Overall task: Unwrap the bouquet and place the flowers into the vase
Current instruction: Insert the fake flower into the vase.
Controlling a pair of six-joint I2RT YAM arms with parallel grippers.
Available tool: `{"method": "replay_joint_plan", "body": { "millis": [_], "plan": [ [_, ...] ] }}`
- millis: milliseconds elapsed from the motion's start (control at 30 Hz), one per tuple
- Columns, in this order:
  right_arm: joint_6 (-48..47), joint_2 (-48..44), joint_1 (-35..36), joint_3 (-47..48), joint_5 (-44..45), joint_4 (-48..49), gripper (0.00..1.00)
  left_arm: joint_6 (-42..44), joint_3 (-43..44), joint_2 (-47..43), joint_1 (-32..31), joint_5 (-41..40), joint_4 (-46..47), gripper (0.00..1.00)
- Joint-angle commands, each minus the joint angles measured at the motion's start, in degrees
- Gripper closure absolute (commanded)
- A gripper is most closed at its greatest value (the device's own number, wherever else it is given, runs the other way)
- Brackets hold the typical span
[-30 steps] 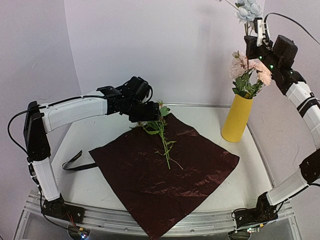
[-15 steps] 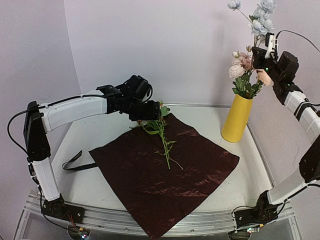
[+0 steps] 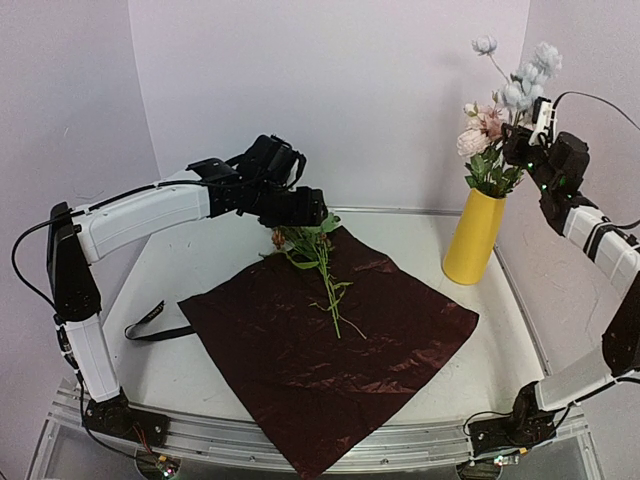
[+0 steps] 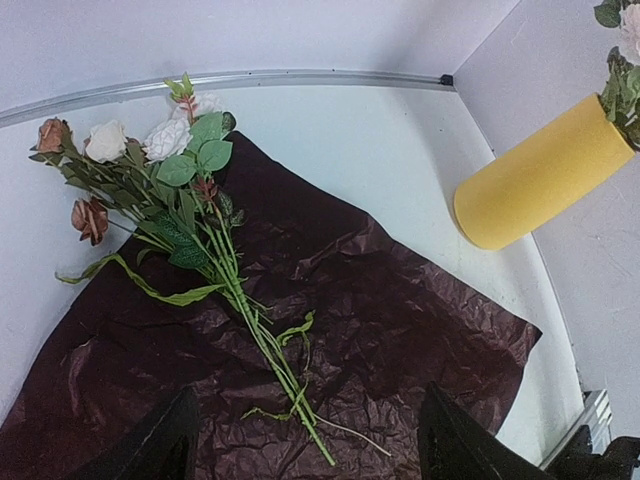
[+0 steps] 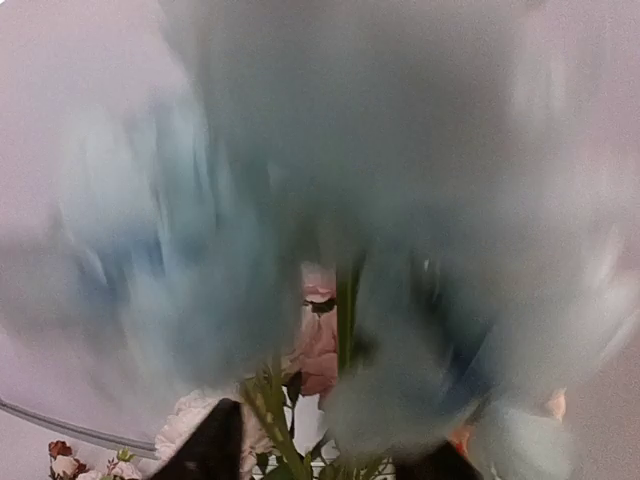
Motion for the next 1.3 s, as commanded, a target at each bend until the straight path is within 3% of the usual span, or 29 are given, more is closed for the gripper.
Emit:
{"method": "replay_joint_plan", "body": {
  "millis": [0, 333, 467, 733, 967, 1267],
  "plan": [
    [3.41, -4.32, -0.26, -2.01, 5.89, 5.30, 0.31, 0.68, 1.17, -1.34, 0.21, 1.22, 0.14, 0.24],
    [5.47, -5.62, -0.26, 2.35, 4.54, -7.28, 0.18, 0.08, -0.89, -2.77, 0.22, 1.27, 0.12, 0.24],
    [6.64, -3.51, -0.26, 7.94, 5.70, -17.73, 0.20, -0.05, -0.98, -2.70, 0.26, 1.38, 0.14, 0.24],
    [9.87, -1.75, -0.26, 10.83, -2.84, -27.32, 0.29, -0.42, -0.59, -1.87, 0.25, 1.51, 0.23, 0.24],
    [11.84, -0.50, -0.26, 9.96, -4.57, -34.60, 0.29, -0.97, -0.89, -1.17, 0.22, 1.70, 0.23, 0.24],
    [15.39, -1.99, -0.26, 9.44, -4.68, -41.59, 0.09, -1.93, -1.46, -0.90, 0.22, 1.06, 0.19, 0.24]
  ]
}}
